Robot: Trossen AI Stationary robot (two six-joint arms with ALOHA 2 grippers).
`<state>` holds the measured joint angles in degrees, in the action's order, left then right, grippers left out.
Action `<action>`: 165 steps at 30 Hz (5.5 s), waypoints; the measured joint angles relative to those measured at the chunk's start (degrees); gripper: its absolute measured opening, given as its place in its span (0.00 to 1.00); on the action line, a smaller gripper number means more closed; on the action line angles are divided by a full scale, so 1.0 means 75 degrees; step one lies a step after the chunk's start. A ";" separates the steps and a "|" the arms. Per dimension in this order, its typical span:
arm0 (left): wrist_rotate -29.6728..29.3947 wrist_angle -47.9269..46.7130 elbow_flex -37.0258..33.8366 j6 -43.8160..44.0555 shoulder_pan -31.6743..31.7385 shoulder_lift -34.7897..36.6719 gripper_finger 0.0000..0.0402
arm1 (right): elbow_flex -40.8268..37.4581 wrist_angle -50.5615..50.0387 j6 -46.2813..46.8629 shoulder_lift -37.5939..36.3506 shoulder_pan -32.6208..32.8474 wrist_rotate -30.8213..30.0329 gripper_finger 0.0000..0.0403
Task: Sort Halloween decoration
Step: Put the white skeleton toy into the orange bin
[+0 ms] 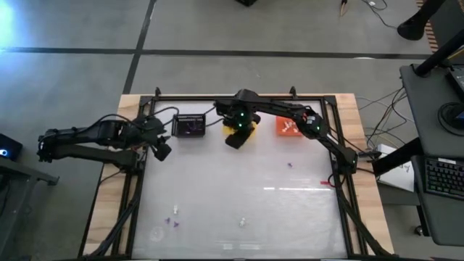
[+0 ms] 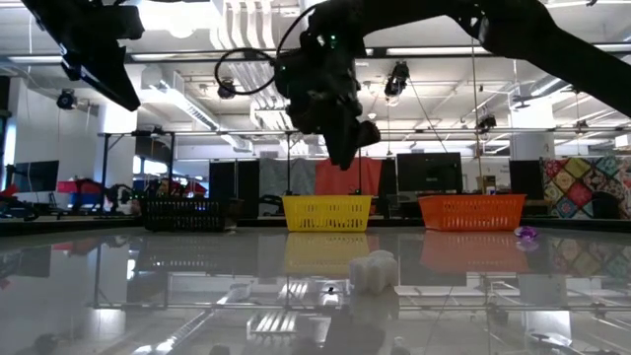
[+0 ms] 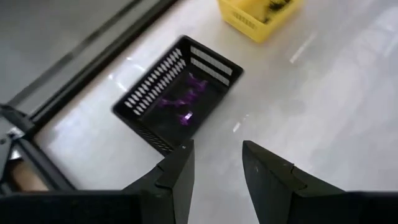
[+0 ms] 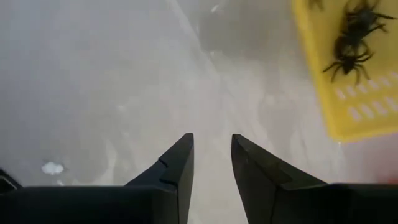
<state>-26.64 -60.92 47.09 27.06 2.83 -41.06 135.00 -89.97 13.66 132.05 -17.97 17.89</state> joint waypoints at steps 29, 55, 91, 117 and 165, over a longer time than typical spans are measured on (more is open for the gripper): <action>0.3158 -0.0056 -0.0044 -0.0547 -0.0480 -0.0134 0.29 | -0.0035 -0.0008 0.0742 -0.0475 0.2292 -0.0336 0.20; 0.3650 0.0329 -0.0341 0.0008 -0.1390 -0.0172 0.29 | -0.0085 0.0623 0.5163 -0.0475 0.4128 -0.2118 0.20; 0.3638 -0.0511 -0.0341 -0.1342 -0.1387 0.0757 0.29 | -0.2252 0.3786 1.1755 -0.0460 0.5918 -0.2724 0.37; 0.3644 -0.0502 -0.0341 -0.1138 -0.1387 0.1201 0.29 | -0.4106 0.5838 1.2574 -0.0502 0.6014 -0.2372 0.33; 0.3050 -0.0522 -0.0341 -0.0619 -0.1384 0.1558 0.29 | -0.1818 0.1179 0.8219 -0.0449 0.4221 -0.3575 0.03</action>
<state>-3.77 -64.84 44.53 22.42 -7.55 -29.37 121.36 -81.13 75.30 128.68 13.69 -8.93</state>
